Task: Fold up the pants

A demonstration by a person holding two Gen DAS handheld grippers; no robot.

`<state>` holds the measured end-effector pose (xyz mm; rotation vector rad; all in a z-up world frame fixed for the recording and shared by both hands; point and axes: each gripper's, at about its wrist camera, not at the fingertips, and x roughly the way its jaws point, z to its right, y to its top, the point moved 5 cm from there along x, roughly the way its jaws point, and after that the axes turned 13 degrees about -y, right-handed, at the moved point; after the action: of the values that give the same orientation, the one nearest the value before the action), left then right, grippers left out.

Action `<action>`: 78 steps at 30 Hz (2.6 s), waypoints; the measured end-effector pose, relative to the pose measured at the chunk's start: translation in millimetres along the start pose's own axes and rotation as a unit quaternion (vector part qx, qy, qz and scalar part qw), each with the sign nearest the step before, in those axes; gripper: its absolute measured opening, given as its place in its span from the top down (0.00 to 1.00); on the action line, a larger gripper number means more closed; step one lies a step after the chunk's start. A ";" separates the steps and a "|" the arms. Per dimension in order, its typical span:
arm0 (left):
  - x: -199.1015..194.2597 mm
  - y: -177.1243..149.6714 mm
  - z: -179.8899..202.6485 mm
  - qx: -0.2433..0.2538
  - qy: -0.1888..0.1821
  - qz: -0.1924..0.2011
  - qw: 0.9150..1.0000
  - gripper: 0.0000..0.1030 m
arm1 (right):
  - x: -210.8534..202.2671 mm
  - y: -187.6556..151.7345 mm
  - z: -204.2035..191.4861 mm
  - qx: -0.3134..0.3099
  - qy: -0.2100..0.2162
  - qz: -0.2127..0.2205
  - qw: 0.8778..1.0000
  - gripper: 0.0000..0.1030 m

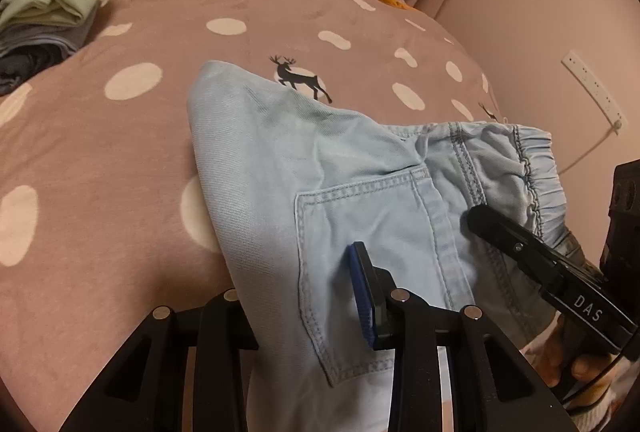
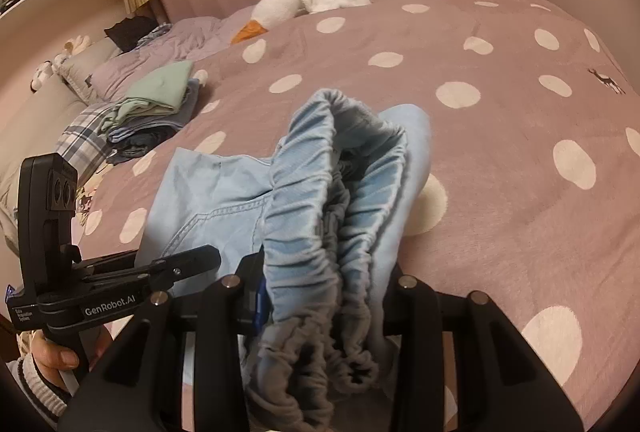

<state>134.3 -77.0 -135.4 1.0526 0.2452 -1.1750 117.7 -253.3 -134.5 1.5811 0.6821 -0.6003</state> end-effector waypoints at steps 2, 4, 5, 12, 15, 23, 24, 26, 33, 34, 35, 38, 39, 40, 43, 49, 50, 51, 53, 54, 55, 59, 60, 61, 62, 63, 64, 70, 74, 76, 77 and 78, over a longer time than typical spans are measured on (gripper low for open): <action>-6.7 -0.6 0.8 0.002 0.007 0.005 1.000 0.68 | -3.2 -0.6 -4.3 0.000 0.005 0.001 1.000 0.63; -11.7 -0.6 1.6 0.005 0.013 0.008 1.000 0.68 | -6.6 -1.2 -9.5 -0.004 0.008 0.004 1.000 0.63; -14.3 -0.9 1.6 0.006 0.016 0.011 1.000 0.68 | -7.9 -1.1 -11.9 -0.005 0.009 0.005 1.000 0.63; -32.2 -2.4 -4.1 0.001 0.022 0.025 0.999 0.68 | -14.2 -0.1 -29.2 -0.015 0.017 0.010 1.000 0.63; -37.5 -3.0 -6.8 -0.001 0.026 0.030 0.999 0.68 | -15.3 0.0 -36.5 -0.020 0.019 0.010 1.000 0.63; -44.0 -1.1 -18.3 -0.012 0.030 0.038 0.999 0.68 | -11.4 3.4 -54.7 -0.040 0.019 0.010 0.999 0.63; -44.1 -0.2 -19.5 -0.013 0.030 0.038 0.999 0.68 | -10.6 4.3 -56.0 -0.041 0.019 0.009 0.999 0.63; -45.2 1.5 -22.5 -0.014 0.031 0.040 0.999 0.68 | -8.2 6.6 -59.1 -0.044 0.019 0.010 0.999 0.63; -42.0 12.3 -35.1 -0.016 0.034 0.041 0.998 0.68 | 2.3 12.6 -65.2 -0.050 0.019 0.009 0.999 0.63; -41.1 13.8 -36.9 -0.016 0.035 0.041 0.998 0.68 | 4.4 13.7 -66.7 -0.050 0.020 0.009 0.998 0.63; -40.0 15.9 -39.1 -0.017 0.037 0.040 0.998 0.68 | 6.6 15.2 -67.9 -0.050 0.020 0.009 0.999 0.63; -38.1 20.6 -44.8 -0.017 0.039 0.040 0.998 0.68 | 13.6 19.6 -72.1 -0.051 0.021 0.008 0.998 0.63; -37.0 22.7 -46.9 -0.017 0.040 0.040 0.998 0.68 | 13.2 19.2 -72.3 -0.052 0.021 0.007 0.998 0.63; -35.8 24.7 -48.7 -0.018 0.041 0.039 0.998 0.68 | 15.3 21.1 -73.8 -0.053 0.020 0.007 0.998 0.63; -33.4 30.4 -52.8 -0.017 0.044 0.039 0.998 0.68 | 21.2 26.2 -77.1 -0.054 0.021 0.009 0.998 0.63; -27.9 43.8 -61.4 -0.012 0.048 0.038 0.998 0.68 | 32.3 36.0 -80.8 -0.055 0.021 0.010 0.998 0.63; -27.1 45.6 -62.6 -0.012 0.049 0.039 0.998 0.68 | 34.3 38.2 -81.4 -0.055 0.021 0.011 0.998 0.63; -26.8 47.5 -63.8 -0.011 0.050 0.040 0.998 0.68 | 36.1 40.5 -82.1 -0.054 0.022 0.012 0.998 0.63; -26.2 52.0 -66.0 -0.009 0.053 0.042 0.998 0.68 | 38.9 44.2 -83.4 -0.054 0.022 0.015 0.998 0.63; -26.2 53.0 -66.7 -0.007 0.054 0.043 0.998 0.68 | 40.4 46.1 -84.2 -0.054 0.023 0.016 0.998 0.63; -25.7 55.2 -68.0 -0.006 0.055 0.043 0.998 0.68 | 42.0 48.1 -84.8 -0.054 0.023 0.017 0.998 0.63; -23.2 61.4 -73.8 -0.006 0.058 0.043 0.997 0.68 | 48.0 52.9 -87.0 -0.056 0.023 0.020 0.998 0.63; -22.4 62.8 -75.0 -0.006 0.059 0.043 0.997 0.68 | 50.0 54.1 -87.2 -0.055 0.023 0.020 0.998 0.63; -21.3 64.4 -76.5 -0.005 0.060 0.042 0.997 0.68 | 52.1 54.8 -87.5 -0.053 0.024 0.019 0.998 0.63; -20.6 66.1 -77.8 -0.005 0.061 0.042 0.997 0.68 | 53.5 55.4 -87.8 -0.052 0.024 0.019 0.998 0.63; -19.7 68.0 -78.8 -0.004 0.062 0.041 0.997 0.68 | 55.4 56.6 -87.7 -0.051 0.025 0.018 0.998 0.63; -19.1 69.6 -80.2 -0.004 0.063 0.042 0.997 0.68 | 56.7 57.3 -88.0 -0.050 0.025 0.018 0.998 0.63; -13.5 76.4 -85.9 -0.002 0.069 0.039 0.997 0.68 | 64.5 59.9 -89.0 -0.049 0.026 0.016 0.998 0.63; -10.3 78.9 -87.9 -0.002 0.071 0.039 0.997 0.68 | 69.0 62.8 -88.8 -0.047 0.027 0.014 0.998 0.63; -9.1 78.9 -88.5 -0.002 0.072 0.037 0.997 0.68 | 71.5 63.6 -88.6 -0.045 0.027 0.012 0.999 0.63; -8.0 79.1 -88.7 -0.003 0.072 0.036 0.997 0.68 | 73.1 63.7 -88.0 -0.044 0.027 0.010 0.999 0.63; -6.9 79.0 -89.3 -0.003 0.073 0.035 0.997 0.68 | 74.7 63.1 -88.1 -0.043 0.027 0.008 0.999 0.63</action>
<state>228.4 -3.5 -135.3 1.1337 0.3241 -1.0361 214.5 -164.0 -134.8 1.5254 0.7256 -0.5122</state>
